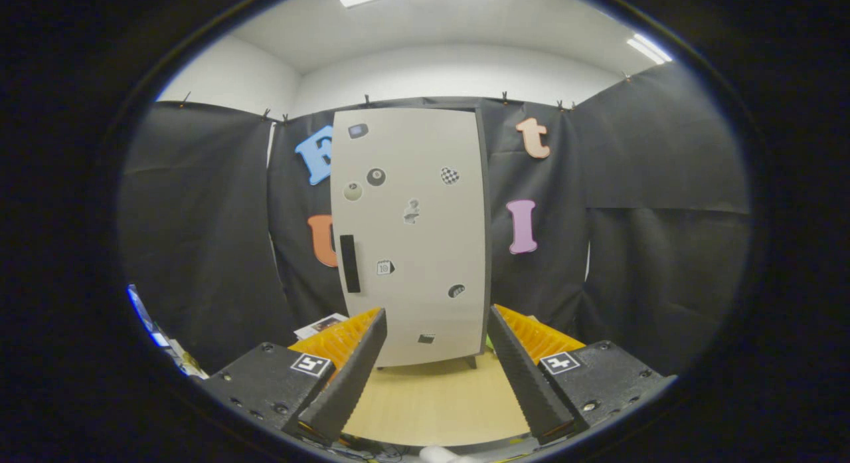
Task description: Open the shoe cabinet door, grab the shoes and put them into the shoe cabinet, then close the shoe cabinet door.
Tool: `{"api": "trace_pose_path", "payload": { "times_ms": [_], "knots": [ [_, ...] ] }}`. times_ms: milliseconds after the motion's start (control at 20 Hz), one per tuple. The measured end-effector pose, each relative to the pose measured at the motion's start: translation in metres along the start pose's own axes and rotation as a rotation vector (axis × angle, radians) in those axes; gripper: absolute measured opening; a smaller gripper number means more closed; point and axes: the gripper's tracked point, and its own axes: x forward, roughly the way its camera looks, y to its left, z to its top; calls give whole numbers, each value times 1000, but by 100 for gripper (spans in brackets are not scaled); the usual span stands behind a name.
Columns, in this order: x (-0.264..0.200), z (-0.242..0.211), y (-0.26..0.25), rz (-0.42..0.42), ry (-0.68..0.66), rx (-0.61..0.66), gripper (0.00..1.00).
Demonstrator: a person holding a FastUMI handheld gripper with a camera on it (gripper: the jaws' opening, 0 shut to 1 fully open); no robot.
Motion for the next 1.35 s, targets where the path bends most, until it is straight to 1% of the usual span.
{"api": "trace_pose_path", "payload": {
  "times_ms": [200, 750, 1350],
  "knots": [
    [-1, -6, -5, -6, -7, -26, 99],
    [6, -19, -12, 0, 14, -19, 99],
    [16, -21, -17, -2, 14, -22, 99]
  ]
}}
